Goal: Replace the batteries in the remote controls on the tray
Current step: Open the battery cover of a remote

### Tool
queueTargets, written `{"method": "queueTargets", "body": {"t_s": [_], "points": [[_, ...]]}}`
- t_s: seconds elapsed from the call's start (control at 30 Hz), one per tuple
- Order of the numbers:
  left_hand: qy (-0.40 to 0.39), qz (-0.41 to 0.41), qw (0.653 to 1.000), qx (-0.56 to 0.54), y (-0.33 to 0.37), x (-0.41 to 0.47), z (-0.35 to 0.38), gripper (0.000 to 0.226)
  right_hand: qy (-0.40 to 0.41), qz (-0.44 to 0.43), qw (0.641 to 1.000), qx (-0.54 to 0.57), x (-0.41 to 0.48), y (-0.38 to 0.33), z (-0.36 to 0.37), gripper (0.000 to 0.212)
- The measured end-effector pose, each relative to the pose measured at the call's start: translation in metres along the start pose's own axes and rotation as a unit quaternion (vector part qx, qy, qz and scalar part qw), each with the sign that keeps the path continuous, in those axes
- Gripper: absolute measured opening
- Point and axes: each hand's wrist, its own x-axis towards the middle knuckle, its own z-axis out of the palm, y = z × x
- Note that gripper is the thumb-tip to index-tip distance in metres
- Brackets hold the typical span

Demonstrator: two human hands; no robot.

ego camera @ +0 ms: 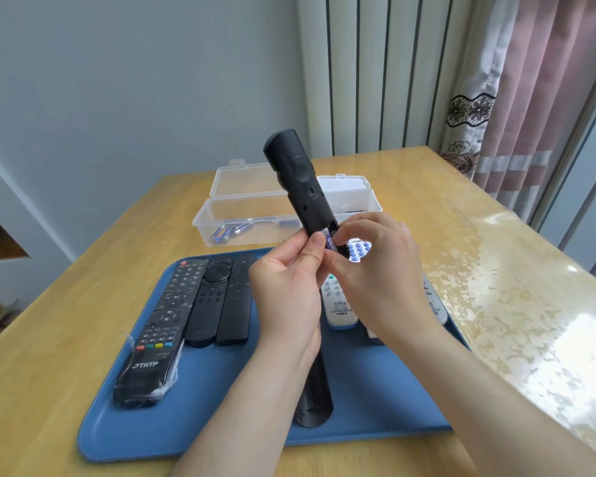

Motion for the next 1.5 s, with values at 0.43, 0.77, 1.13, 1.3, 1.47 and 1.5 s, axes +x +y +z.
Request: {"method": "queueTargets", "body": {"t_s": [0.43,0.77,1.13,1.3,1.47,1.5], "points": [[0.014,-0.032,0.999,-0.034,0.001,0.000,0.001,0.019,0.003,-0.004,0.999,0.045,0.000,-0.002,0.000,0.025],[0.030,-0.023,0.999,0.007,0.008,0.000,0.000,0.022,-0.058,0.082,0.950,0.296,0.003,-0.006,-0.010,0.015],[-0.033,-0.054,0.997,0.041,0.036,0.026,-0.020,0.024,-0.108,0.275,0.893,0.339,0.046,0.017,-0.032,0.022],[-0.075,-0.083,0.993,0.031,0.035,0.033,-0.034,0.035,-0.068,0.191,0.967,0.154,0.099,0.024,-0.018,0.020],[-0.089,-0.081,0.991,0.049,0.030,0.035,-0.040,0.038,-0.120,0.158,0.980,0.023,0.123,0.037,0.008,0.030],[-0.094,-0.074,0.991,0.065,0.030,0.036,-0.042,0.038,-0.126,0.147,0.981,-0.023,0.122,0.040,0.010,0.036]]}}
